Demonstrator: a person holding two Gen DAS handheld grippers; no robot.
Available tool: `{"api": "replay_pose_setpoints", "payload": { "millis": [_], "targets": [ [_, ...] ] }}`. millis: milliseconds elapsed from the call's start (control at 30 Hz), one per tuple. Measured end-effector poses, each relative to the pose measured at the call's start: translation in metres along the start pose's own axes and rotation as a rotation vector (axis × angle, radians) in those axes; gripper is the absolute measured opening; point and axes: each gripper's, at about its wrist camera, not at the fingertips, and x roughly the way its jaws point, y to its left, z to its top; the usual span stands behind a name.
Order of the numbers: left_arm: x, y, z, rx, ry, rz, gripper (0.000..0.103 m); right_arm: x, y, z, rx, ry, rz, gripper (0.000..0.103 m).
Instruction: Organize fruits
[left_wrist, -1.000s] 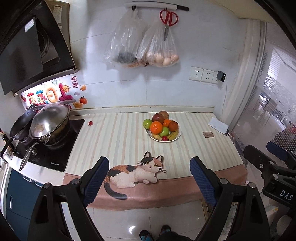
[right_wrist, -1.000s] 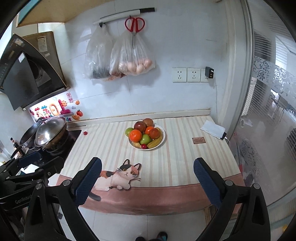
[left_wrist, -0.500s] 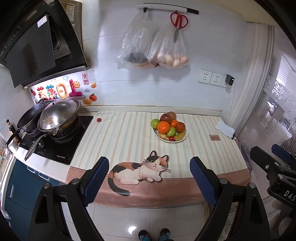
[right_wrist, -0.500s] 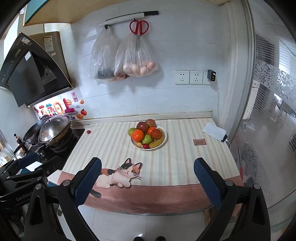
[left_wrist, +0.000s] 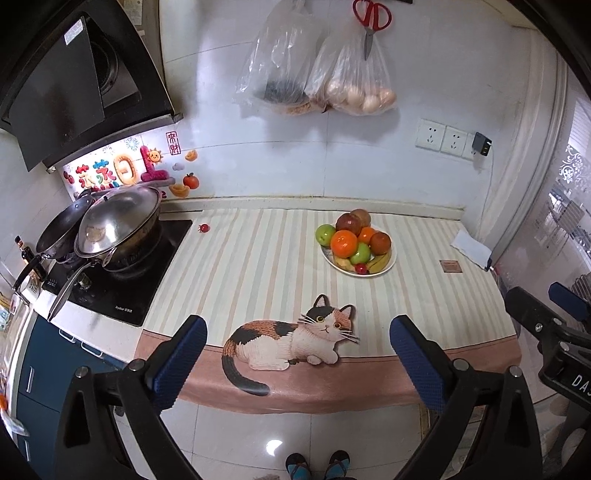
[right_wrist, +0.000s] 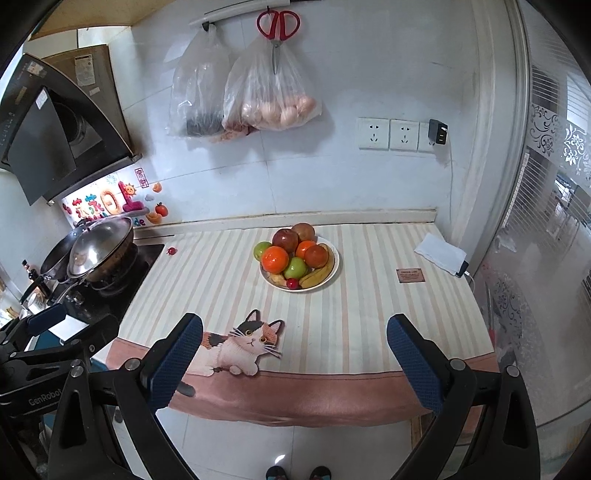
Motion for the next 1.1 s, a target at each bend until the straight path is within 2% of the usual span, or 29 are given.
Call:
{"api": "replay_pose_setpoints", "payload": {
  "millis": [433,1100],
  "targets": [
    [0.016,-0.002,0.009,0.003,0.011,0.010,0.102,0.028,0.002,0.003,0.010,0.025,-0.008,0.102],
    [0.020,-0.002,0.011,0.002,0.008,0.002,0.102,0.026,0.000,0.000,0.010,0.023,-0.022,0.102]
  ]
}}
